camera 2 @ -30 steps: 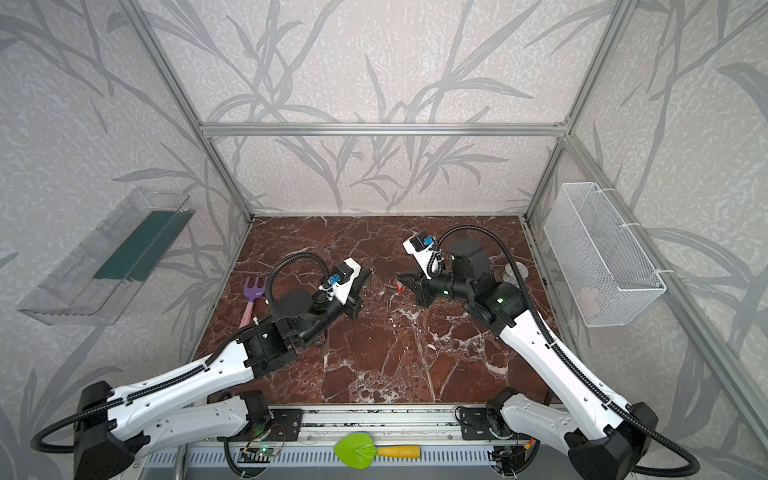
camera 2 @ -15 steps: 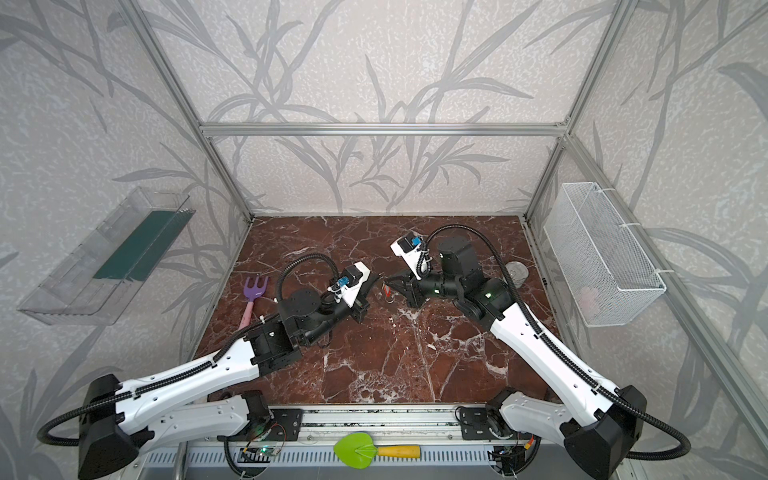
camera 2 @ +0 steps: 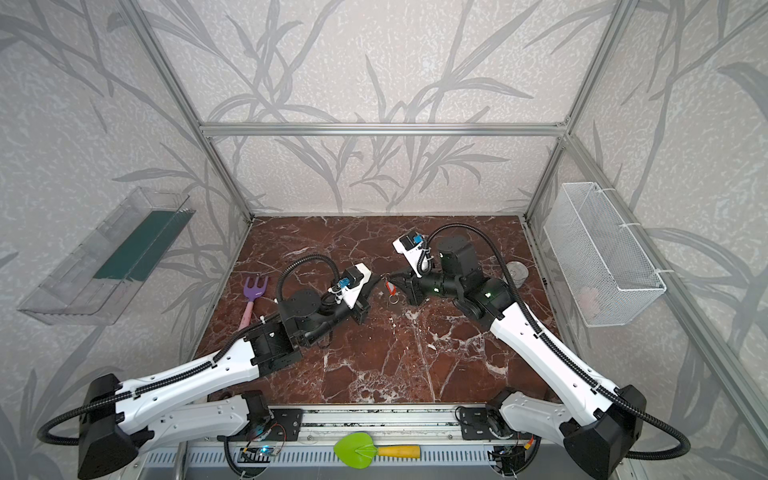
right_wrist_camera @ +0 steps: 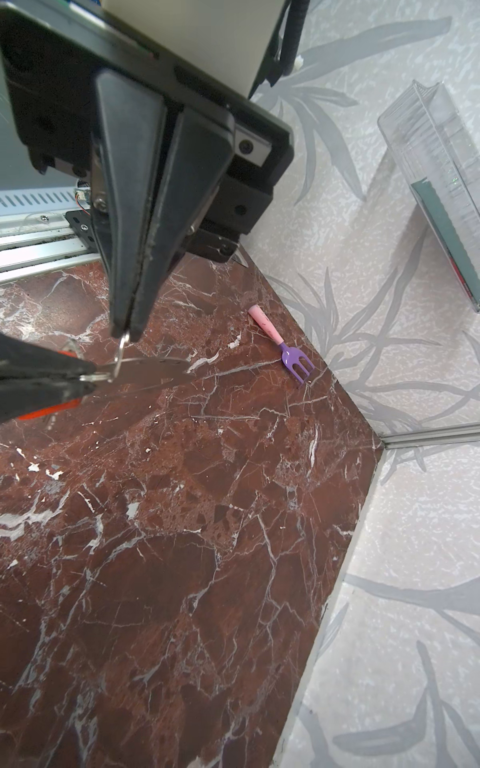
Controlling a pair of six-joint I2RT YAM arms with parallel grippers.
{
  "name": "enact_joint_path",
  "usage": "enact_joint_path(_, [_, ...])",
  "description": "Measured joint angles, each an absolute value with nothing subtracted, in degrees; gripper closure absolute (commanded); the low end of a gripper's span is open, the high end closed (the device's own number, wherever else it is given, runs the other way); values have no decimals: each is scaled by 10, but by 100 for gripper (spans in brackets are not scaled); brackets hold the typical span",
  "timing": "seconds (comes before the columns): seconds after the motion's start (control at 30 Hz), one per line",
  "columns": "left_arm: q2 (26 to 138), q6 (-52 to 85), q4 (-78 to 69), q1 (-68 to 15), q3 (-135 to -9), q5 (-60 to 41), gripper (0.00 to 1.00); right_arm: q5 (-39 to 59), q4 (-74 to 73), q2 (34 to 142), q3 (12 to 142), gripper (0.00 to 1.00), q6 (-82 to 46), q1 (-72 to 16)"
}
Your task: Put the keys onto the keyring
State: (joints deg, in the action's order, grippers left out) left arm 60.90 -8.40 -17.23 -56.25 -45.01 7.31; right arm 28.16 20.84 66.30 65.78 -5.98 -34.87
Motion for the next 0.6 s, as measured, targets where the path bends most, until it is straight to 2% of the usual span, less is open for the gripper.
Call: enact_joint_path(0.6, [608, -84, -173, -563, -450, 51, 100, 254, 218, 663, 673, 100, -68, -349])
